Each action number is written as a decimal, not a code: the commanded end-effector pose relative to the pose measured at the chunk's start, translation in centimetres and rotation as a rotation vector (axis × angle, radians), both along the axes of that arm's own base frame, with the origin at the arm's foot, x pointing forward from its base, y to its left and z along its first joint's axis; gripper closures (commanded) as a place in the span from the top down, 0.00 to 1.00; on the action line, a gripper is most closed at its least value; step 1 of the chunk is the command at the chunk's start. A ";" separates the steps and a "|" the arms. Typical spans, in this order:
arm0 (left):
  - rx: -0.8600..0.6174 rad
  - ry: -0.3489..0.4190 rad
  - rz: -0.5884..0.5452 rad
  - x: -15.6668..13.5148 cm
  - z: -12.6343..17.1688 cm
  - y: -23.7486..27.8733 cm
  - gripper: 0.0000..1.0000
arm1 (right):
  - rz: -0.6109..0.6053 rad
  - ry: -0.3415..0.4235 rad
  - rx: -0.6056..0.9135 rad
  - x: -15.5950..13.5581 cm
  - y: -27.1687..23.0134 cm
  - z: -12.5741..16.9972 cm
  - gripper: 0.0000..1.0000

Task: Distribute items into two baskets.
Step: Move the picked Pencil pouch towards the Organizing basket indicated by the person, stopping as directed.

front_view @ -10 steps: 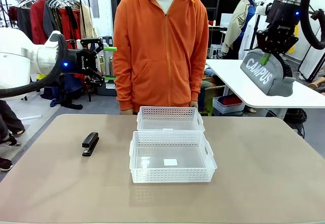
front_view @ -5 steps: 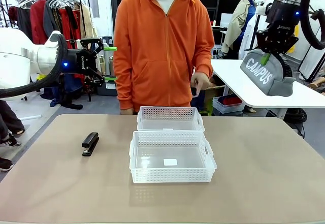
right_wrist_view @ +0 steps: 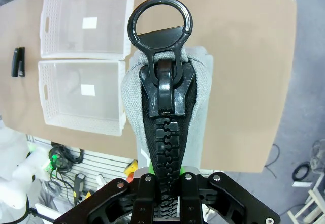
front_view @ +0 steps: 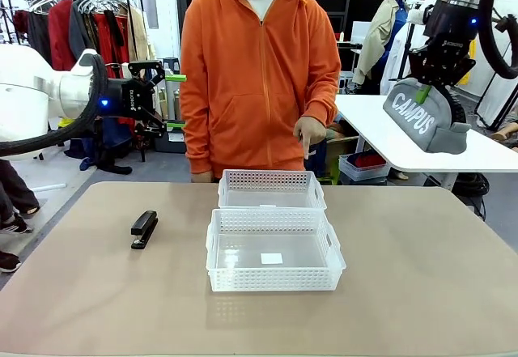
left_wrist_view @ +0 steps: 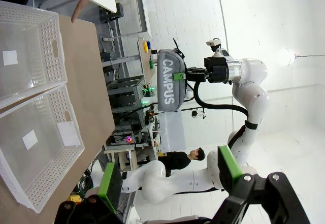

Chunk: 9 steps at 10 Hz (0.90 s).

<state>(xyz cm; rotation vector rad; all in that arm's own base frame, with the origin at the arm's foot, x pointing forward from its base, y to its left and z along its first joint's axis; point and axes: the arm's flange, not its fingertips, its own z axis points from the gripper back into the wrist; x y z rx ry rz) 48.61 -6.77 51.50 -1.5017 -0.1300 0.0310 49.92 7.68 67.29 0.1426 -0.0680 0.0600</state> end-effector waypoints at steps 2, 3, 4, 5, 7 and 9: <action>-0.002 -0.001 0.004 -0.2 0.2 0.1 1.00 | 0.001 -0.002 -0.012 -0.2 0.0 0.1 0.00; -0.002 -0.001 0.004 -0.2 0.2 0.1 1.00 | 0.001 -0.002 -0.012 -0.2 0.0 0.1 0.00; -0.002 -0.001 0.004 -0.2 0.2 0.1 1.00 | 0.001 -0.002 -0.012 -0.2 0.0 0.1 0.00; -0.002 -0.001 0.004 -0.2 0.2 0.1 1.00 | 0.001 -0.002 -0.012 -0.2 0.0 0.1 0.00; -0.002 -0.001 0.004 -0.2 0.2 0.1 1.00 | 0.001 -0.002 -0.012 -0.2 0.0 0.1 0.00; -0.002 -0.001 0.004 -0.2 0.2 0.1 1.00 | 0.108 -0.016 -0.006 1.2 -0.3 0.2 0.00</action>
